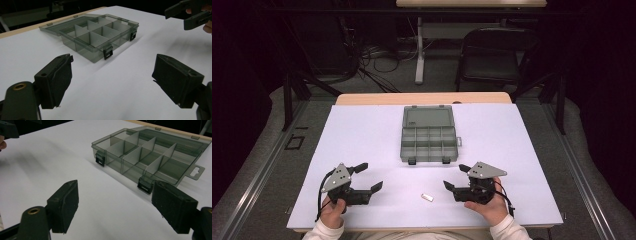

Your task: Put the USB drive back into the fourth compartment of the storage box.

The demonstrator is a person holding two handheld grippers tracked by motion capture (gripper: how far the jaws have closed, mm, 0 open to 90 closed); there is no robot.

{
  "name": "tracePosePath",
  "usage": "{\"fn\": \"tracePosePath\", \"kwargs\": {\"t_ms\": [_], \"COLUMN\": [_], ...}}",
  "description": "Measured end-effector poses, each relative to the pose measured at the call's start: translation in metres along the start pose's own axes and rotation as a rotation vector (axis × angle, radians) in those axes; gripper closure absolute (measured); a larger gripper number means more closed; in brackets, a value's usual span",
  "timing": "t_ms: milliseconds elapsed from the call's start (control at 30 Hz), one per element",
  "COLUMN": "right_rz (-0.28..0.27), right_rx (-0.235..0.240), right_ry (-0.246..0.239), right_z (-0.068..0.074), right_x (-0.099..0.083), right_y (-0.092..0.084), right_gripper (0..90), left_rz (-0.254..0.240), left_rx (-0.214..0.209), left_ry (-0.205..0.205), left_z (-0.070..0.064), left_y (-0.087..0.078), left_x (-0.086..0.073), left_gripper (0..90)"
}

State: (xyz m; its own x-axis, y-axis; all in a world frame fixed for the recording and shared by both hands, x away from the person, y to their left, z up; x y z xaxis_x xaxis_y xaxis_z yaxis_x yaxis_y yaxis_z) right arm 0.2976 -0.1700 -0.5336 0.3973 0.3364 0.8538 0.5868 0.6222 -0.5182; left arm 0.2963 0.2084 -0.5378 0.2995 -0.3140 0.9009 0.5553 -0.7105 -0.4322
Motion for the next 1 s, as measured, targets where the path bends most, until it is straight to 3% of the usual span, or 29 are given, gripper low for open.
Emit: {"fn": "tracePosePath", "kwargs": {"t_ms": [1000], "right_rz": [0.063], "right_rx": [0.088], "right_ry": [-0.070], "right_z": [0.024], "right_x": [0.007], "right_y": [0.023], "right_gripper": [41.4], "left_rz": [0.008], "left_rx": [-0.001], "left_ry": [0.004], "left_z": [-0.001], "left_y": [0.001], "left_x": [0.000], "left_gripper": [15.7]}}
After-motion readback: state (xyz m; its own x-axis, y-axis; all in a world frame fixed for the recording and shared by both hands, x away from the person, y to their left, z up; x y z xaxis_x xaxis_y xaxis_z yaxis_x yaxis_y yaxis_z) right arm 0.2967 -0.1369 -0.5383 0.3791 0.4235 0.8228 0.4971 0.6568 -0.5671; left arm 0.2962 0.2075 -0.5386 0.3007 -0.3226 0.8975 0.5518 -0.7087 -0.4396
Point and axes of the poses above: each handheld gripper's, and its own axes: y roughly forward along the jaws, x roughly out of its top, z roughly to its left, the point moved 2 cm from there along y, roughly forward along the jaws, and after that the axes turned 5 degrees about z, right-handed, at the moved point
